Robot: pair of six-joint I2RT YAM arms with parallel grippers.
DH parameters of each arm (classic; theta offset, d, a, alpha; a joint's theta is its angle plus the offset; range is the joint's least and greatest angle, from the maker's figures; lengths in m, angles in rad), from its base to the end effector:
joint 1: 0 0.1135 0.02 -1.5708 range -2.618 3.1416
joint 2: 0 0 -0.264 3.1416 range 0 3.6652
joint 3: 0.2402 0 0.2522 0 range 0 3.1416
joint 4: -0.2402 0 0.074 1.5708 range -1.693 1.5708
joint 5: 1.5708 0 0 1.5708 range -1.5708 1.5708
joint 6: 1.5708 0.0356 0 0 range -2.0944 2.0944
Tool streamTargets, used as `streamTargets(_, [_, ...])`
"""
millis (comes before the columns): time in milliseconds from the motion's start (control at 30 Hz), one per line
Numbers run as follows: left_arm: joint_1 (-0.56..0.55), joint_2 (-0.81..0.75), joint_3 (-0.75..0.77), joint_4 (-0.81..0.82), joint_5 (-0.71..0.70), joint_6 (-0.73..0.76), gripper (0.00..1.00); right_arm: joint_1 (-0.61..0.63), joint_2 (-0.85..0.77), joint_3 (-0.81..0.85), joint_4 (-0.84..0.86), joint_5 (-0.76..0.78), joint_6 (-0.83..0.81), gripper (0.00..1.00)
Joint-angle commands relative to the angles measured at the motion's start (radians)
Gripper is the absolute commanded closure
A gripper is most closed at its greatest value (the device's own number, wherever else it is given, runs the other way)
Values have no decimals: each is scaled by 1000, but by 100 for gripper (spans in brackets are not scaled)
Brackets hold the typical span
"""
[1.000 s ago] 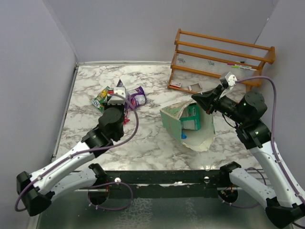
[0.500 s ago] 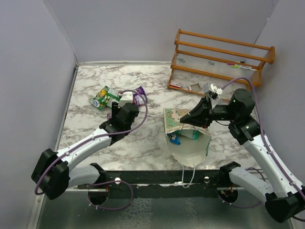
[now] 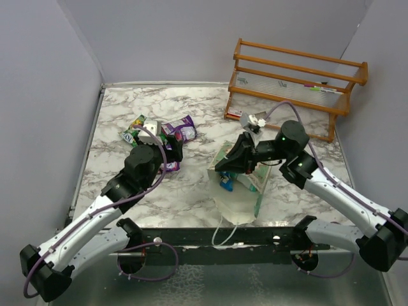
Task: Take the snacks out of the paper bag
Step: Place the snack at the center of the board, then take out the snack from the paper bag.
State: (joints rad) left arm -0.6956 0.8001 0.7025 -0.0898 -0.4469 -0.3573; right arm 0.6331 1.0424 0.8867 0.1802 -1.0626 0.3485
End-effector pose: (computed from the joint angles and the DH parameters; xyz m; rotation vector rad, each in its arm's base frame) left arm 0.1557 -0.1099 0.3190 -0.0296 1.7544 -0.3788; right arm 0.1666 0.1609 0.3650 -1.1360 1.3924 1.5414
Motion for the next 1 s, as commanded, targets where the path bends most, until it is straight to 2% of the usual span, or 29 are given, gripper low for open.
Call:
streamTargets(0, [5, -95, -35, 4, 110, -42, 20, 93, 114, 29, 171, 147, 65, 98])
streamTargets(100, [4, -175, -34, -52, 122, -48, 20, 103, 153, 51, 153, 189, 64, 98])
streamTargets(333, [4, -338, -49, -105, 321, -55, 20, 103, 99, -3, 136, 517, 97, 98])
streamTargets(467, [4, -336, -124, 1, 482, -137, 28, 103, 95, -7, 130, 607, 116, 98])
streamTargets(567, [3, -288, -196, 136, 631, -224, 33, 103, 92, -3, 107, 621, 106, 98])
streamTargets(633, [-6, -254, -211, 165, 672, -255, 36, 103, 79, -7, 88, 628, 97, 98])
streamTargets(767, [-95, -260, -217, 161, 601, -212, 40, 103, 45, -28, 74, 652, 90, 98])
streamTargets(867, [-233, -264, -214, 147, 465, -154, 41, 103, 35, -27, 57, 682, 79, 98])
streamTargets(967, [-352, -198, -196, 131, 354, -121, 44, 103, 39, -21, 54, 696, 76, 98])
